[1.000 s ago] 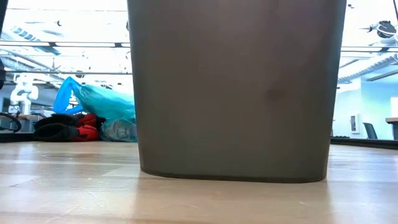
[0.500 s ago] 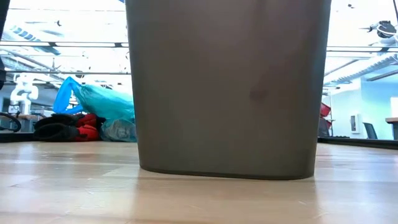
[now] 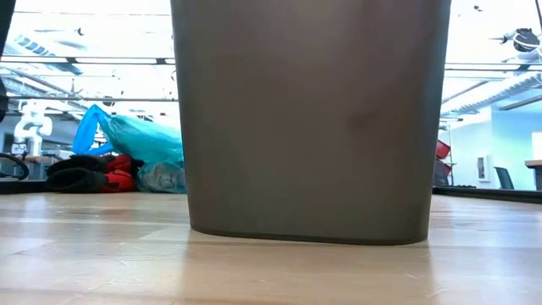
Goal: Place trash/remove bag and relplace
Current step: Insert the new pink trash bag into the black trash bin
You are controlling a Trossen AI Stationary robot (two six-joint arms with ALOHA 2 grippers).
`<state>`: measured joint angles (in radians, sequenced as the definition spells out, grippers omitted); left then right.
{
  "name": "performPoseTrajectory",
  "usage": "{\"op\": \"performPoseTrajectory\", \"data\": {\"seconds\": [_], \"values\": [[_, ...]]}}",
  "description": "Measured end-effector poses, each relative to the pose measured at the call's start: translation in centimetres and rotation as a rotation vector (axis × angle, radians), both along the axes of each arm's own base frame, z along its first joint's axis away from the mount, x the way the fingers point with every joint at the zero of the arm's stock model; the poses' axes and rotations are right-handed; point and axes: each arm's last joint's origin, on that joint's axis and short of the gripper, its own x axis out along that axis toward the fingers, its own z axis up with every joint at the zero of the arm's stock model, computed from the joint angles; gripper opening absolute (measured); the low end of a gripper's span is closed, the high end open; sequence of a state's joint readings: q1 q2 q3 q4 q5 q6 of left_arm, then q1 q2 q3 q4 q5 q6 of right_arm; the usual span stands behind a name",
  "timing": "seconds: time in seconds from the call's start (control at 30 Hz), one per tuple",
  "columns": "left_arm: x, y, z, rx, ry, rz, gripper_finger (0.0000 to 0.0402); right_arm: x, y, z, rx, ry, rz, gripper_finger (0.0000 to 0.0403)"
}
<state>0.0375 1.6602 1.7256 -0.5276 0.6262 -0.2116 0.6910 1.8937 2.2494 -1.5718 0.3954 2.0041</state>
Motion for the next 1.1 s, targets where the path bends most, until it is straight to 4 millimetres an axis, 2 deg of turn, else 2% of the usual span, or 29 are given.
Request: {"op": "performPoseTrajectory", "data": {"seconds": [0.23,0.53,0.63,0.8,0.93,1.1], "values": [[-0.1,0.1,-0.2,-0.056,0.062,0.039,0.0137,0.0,0.0,0.0,0.002,0.000,0.001,0.0000],[-0.1,0.5,0.5,-0.044,-0.001,0.041,0.0137,0.0,0.0,0.0,0.002,0.003,0.006,0.0000],[-0.4,0.6,0.1,0.039,0.013,0.048,0.0137,0.0,0.0,0.0,0.000,0.003,0.010,0.0000],[-1.1,1.2,-1.5,0.284,0.130,0.190,0.0137,0.0,0.0,0.0,-0.001,0.004,0.013,0.0000],[-1.2,1.9,-1.6,0.299,0.152,0.228,0.0137,0.0,0.0,0.0,-0.002,0.006,0.020,0.0000],[-2.3,1.9,-0.4,0.293,0.122,0.233,0.0137,0.0,0.0,0.0,0.005,0.016,0.032,0.0000]]}}
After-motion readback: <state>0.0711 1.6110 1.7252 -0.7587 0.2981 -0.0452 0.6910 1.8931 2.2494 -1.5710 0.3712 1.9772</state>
